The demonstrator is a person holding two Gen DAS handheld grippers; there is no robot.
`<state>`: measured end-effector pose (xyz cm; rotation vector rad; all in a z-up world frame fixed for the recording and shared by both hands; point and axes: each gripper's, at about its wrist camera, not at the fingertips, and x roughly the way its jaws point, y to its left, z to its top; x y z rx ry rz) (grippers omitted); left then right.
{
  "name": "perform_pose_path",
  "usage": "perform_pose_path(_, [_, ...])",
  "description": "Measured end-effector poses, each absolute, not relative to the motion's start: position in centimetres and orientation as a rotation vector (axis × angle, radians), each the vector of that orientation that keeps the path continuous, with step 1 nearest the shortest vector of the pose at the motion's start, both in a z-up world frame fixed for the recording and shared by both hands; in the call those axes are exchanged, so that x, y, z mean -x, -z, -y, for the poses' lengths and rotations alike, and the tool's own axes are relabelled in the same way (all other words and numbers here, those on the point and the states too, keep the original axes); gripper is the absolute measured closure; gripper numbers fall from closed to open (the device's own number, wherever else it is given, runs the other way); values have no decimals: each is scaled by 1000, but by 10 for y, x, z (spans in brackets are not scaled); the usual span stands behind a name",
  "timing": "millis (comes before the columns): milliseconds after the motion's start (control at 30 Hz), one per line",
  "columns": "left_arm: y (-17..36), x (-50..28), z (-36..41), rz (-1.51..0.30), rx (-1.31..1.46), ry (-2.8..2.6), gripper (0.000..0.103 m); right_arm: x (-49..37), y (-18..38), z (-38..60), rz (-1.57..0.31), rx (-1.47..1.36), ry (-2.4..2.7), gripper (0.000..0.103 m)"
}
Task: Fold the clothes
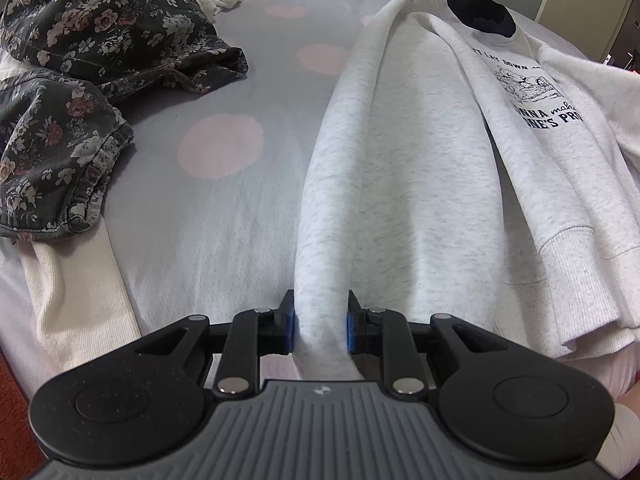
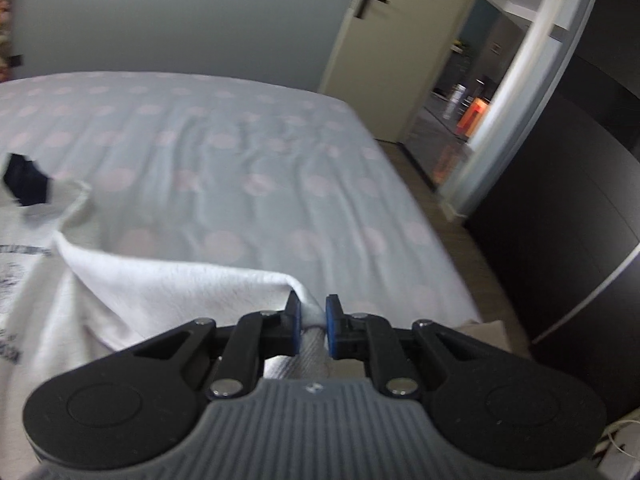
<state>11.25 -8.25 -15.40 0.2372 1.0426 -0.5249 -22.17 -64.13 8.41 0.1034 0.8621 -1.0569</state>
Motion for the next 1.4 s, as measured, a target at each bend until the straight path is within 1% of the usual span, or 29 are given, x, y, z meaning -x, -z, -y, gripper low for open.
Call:
perform_pose_path(233, [153,-114,87,-1067,-234,495,83,246,-40,724,-963,-118,1273,90])
perform_pose_path(467, [153,-114,94,-1083,-253,465,83,240,2,741,-1046,-111,1271,88])
perform_pose_path(567, [154,-115,95,-1087,-256,461,83,237,18,747,-1076,-105,1268,76])
perform_pose_path(600, [154,-115,95,-1088,-257,460,83,238,17,742,-1059,-93,1262,67])
perform_pose_path(633, [154,-115,94,-1088,-256,460,83,238,16,736,-1041,-81,1253,64])
perform_pose_path(733, [154,-115,92,-1087,-243,463,83,235,8,709,-966,-64,1197,60])
perform_pose_path(800, [153,-116,89,-1091,-221,469,86,233,5,686,-918,-70,1150,59])
perform_pose_path(867, [152,-118,84,-1100,-176,477,90,230,5,660,-869,-89,1095,58])
perform_pose_path(933, [150,-120,78,-1104,-141,484,97,227,10,634,-816,-128,1043,58])
perform_pose_path(1000, [148,-122,74,-1101,-116,487,100,224,16,609,-762,-177,994,58])
perform_pose_path(1167, [134,-124,66,-1073,-73,494,101,209,44,540,-659,-245,882,57])
perform_pose_path(1233, [126,-127,62,-1063,-57,499,101,200,59,517,-633,-233,877,53])
perform_pose_path(1333, [111,-136,55,-1049,-38,515,102,183,79,498,-677,-230,845,53])
perform_pose_path(1400, [98,-145,51,-1034,-34,526,102,174,81,489,-698,-166,856,53])
